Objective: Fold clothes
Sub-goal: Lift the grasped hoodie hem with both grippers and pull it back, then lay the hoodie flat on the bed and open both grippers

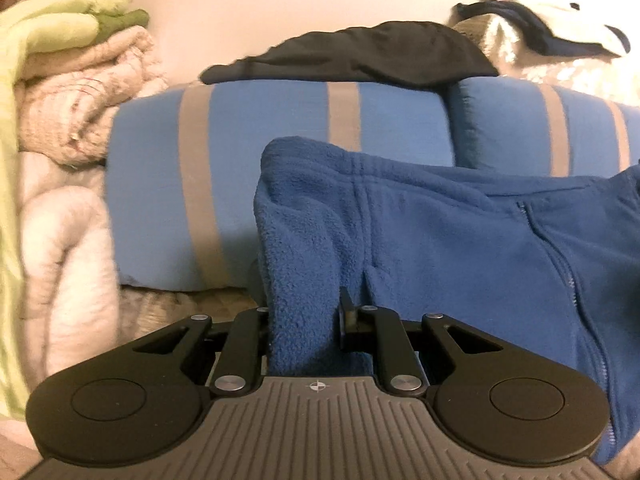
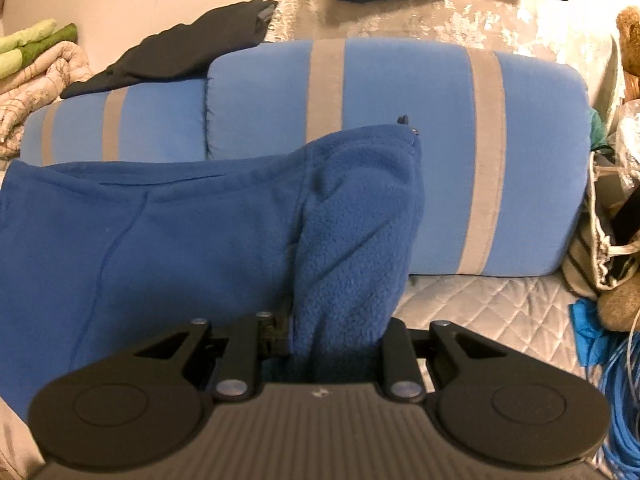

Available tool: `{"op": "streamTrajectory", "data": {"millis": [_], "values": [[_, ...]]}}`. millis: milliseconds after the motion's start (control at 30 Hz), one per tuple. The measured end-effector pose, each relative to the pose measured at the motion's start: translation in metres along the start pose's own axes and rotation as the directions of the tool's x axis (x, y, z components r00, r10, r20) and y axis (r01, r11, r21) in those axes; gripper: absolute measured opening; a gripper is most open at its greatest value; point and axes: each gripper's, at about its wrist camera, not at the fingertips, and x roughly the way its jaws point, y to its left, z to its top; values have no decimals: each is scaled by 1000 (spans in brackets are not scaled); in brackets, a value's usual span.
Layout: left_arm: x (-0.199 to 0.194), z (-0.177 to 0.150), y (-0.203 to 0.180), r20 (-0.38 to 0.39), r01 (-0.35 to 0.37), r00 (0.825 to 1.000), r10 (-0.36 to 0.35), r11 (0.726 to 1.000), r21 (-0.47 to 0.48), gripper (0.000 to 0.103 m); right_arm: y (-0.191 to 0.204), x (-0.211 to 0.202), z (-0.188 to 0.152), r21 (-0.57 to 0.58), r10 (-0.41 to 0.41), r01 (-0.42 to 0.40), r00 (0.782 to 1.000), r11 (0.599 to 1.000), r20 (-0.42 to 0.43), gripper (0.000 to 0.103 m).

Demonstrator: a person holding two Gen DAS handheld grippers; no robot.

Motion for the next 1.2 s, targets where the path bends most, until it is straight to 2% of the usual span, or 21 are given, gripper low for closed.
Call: {"op": "streamTrajectory", "data": {"millis": [300,600,933,1000,1033,1100,1133,1167,1200], "values": [[-2,-7,55,-36,-60,998,58,997,-53,19,55,14,0,-22,70,-71,997,997,-14,22],[-9,-14,109,-46,-122,992,119,991,-51,19,118,26,2,-32,125,-126,992,992,-26,22],[-8,-26,161,-63,-161,986,157,985,-63,19,184,35,6,-71,151,-153,988,986,-29,22],[-2,-30,171,-63,-148,988,143,986,-81,22,198,39,6,-74,143,-145,989,987,-33,22],[5,-34,176,-65,-139,989,133,986,-89,28,204,41,6,-73,136,-138,990,988,-34,23],[22,-41,184,-83,-146,987,138,984,-100,46,214,49,4,-62,113,-115,993,991,-40,29],[33,-45,184,-130,-219,970,206,971,-94,63,218,58,1,-57,84,-87,995,995,-54,53],[42,-48,184,-163,-283,950,267,956,-82,68,223,70,-1,-69,45,-51,995,996,-84,70],[46,-51,182,-161,-327,936,314,943,-62,68,228,83,-4,-82,5,-15,994,997,-113,81]]}}
